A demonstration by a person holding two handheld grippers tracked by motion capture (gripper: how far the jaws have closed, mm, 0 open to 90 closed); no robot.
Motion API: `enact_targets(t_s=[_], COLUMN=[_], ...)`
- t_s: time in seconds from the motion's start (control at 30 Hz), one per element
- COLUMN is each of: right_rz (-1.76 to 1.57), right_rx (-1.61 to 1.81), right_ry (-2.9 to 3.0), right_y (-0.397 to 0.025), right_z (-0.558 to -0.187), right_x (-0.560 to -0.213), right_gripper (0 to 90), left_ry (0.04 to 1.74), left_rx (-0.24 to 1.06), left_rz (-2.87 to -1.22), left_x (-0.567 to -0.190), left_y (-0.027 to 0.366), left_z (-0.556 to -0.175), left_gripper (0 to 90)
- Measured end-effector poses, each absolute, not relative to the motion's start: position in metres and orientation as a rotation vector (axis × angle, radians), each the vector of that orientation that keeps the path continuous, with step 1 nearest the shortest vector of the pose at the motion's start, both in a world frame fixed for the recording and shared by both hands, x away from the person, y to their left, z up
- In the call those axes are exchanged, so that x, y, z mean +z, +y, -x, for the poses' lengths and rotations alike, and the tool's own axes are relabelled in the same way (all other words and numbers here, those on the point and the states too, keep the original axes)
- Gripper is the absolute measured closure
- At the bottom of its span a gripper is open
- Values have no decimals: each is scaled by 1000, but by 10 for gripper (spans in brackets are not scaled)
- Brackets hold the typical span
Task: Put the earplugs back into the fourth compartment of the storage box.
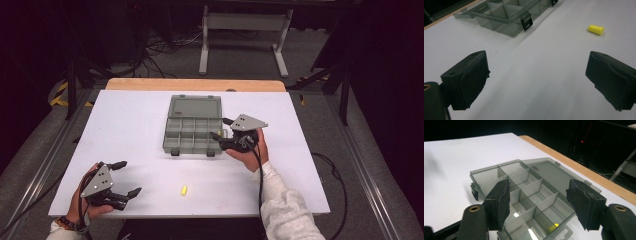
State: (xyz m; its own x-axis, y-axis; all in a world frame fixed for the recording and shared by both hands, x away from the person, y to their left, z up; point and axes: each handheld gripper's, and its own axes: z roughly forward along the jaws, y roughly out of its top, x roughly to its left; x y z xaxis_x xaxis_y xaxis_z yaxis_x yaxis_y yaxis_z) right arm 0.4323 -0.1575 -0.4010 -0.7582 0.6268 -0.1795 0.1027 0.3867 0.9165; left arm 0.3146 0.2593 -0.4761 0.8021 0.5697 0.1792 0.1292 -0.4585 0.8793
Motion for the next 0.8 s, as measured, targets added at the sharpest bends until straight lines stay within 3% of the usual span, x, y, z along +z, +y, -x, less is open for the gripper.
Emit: enact_targets(t_s=[0.33,0.8], right_rz=[-555,-513], right_rx=[1355,1368], right_ry=[2161,2182], right_y=[-147,-144], right_z=[-414,-398], right_x=[-399,-400], right_gripper=[219,195], left_ry=[518,520], left_rx=[571,572], left_rz=[-2008,-2009], left_x=[-476,-476], left_y=[259,259], left_z=[-314,-314], left_gripper=[57,57])
